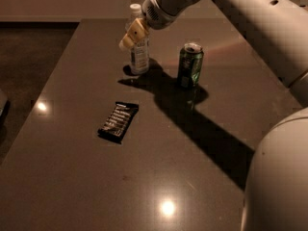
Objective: Knock blue plastic bottle over
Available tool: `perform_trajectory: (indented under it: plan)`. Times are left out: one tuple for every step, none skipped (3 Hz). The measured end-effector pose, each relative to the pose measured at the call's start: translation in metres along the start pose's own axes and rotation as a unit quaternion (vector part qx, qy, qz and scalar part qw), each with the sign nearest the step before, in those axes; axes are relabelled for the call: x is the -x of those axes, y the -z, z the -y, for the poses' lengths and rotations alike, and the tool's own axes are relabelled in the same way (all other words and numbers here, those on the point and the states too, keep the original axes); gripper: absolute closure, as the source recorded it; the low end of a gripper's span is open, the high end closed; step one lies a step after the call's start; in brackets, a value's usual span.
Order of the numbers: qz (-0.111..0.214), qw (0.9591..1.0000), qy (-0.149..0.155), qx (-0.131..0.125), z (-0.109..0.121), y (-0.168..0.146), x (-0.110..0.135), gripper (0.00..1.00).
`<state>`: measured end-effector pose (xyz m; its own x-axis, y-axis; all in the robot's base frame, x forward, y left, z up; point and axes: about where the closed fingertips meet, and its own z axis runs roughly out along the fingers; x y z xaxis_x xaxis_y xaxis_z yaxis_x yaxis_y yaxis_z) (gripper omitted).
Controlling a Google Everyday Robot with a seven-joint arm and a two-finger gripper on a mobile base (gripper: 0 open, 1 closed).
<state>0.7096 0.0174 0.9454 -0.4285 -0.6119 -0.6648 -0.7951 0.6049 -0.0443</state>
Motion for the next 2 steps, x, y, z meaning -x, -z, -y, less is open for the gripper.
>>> perform_trajectory:
  plan:
    - [0.007, 0.9999, -0.002, 0.007, -0.0008, -0.0017, 0.0043, 0.42]
    - [0.026, 0.9996, 0.006, 0.013, -0.0065, 0.0073, 0.0114, 0.65]
